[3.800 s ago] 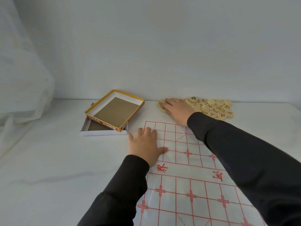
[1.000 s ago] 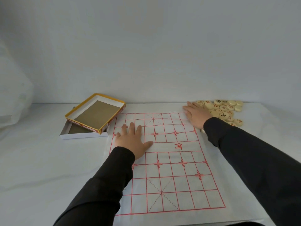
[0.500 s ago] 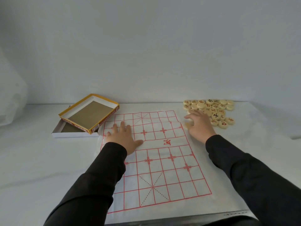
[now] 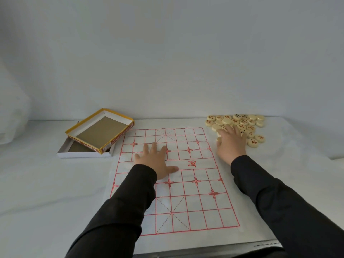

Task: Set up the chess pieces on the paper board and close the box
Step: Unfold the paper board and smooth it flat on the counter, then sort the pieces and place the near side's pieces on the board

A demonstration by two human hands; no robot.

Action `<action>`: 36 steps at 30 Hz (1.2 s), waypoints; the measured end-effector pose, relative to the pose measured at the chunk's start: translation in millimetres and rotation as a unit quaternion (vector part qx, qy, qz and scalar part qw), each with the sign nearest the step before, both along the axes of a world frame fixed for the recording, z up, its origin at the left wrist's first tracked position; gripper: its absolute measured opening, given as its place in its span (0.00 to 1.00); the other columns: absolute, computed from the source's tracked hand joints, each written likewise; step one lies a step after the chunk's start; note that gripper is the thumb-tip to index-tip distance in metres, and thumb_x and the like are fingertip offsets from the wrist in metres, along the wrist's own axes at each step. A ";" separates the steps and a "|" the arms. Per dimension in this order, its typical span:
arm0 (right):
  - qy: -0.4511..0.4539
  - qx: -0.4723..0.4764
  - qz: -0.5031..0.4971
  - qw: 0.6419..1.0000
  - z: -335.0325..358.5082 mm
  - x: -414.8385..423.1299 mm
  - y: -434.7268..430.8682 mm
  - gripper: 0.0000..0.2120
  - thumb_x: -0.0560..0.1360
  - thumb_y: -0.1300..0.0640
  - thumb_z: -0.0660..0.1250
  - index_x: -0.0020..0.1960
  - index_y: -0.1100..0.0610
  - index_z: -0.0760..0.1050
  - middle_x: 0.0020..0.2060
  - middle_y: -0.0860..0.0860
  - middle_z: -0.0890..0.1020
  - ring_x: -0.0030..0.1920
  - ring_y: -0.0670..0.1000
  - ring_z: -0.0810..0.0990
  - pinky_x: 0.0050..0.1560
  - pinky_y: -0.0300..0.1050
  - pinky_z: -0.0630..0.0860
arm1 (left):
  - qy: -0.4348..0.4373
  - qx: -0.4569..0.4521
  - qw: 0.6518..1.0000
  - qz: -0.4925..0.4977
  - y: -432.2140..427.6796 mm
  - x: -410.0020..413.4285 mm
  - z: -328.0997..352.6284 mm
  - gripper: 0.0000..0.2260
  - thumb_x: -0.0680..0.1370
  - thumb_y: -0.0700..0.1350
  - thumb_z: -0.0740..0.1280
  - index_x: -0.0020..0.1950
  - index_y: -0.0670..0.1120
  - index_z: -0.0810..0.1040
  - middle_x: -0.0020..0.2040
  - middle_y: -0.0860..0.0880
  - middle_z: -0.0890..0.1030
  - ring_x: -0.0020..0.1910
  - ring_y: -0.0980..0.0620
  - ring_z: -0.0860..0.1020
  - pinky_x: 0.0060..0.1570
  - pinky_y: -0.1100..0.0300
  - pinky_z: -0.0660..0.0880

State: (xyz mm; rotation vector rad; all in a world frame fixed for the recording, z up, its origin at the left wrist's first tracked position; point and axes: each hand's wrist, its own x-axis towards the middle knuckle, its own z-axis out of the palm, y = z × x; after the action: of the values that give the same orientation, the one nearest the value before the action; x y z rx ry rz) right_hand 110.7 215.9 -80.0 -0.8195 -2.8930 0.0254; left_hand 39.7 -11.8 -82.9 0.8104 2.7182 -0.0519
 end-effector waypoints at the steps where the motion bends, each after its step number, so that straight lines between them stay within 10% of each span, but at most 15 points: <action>1: 0.003 0.007 0.009 1.000 3.4 -2.7 -4.1 0.22 0.80 0.55 0.55 0.73 0.53 0.60 0.75 0.53 0.56 0.76 0.56 0.48 0.73 0.61 0.46 | -0.002 0.005 1.000 -0.006 0.8 -0.8 -0.3 0.39 0.73 0.69 0.57 0.77 0.52 0.46 0.77 0.46 0.44 0.75 0.41 0.46 0.70 0.38 0.54; 16: -0.181 -0.035 0.107 0.977 -4.9 -48.6 -54.5 0.29 0.80 0.40 0.42 0.77 0.48 0.43 0.77 0.51 0.43 0.76 0.55 0.40 0.72 0.64 0.38 | -0.033 -0.009 0.999 0.036 -4.1 -14.5 0.4 0.41 0.72 0.71 0.56 0.76 0.54 0.42 0.77 0.48 0.40 0.75 0.42 0.41 0.69 0.34 0.49; 36: -0.093 -0.071 -0.063 0.991 -1.3 22.0 -48.1 0.28 0.80 0.48 0.53 0.76 0.54 0.48 0.76 0.53 0.49 0.76 0.57 0.47 0.73 0.59 0.48 | 0.042 0.075 0.996 -0.024 42.1 52.6 10.1 0.37 0.76 0.63 0.57 0.76 0.53 0.41 0.77 0.47 0.40 0.75 0.42 0.40 0.71 0.40 0.47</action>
State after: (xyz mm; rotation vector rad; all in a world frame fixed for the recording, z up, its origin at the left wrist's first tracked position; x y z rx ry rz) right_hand 132.8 167.8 -81.3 -1.0825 -3.0342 0.1516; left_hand 92.3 30.3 -72.8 0.9363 2.8072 0.1128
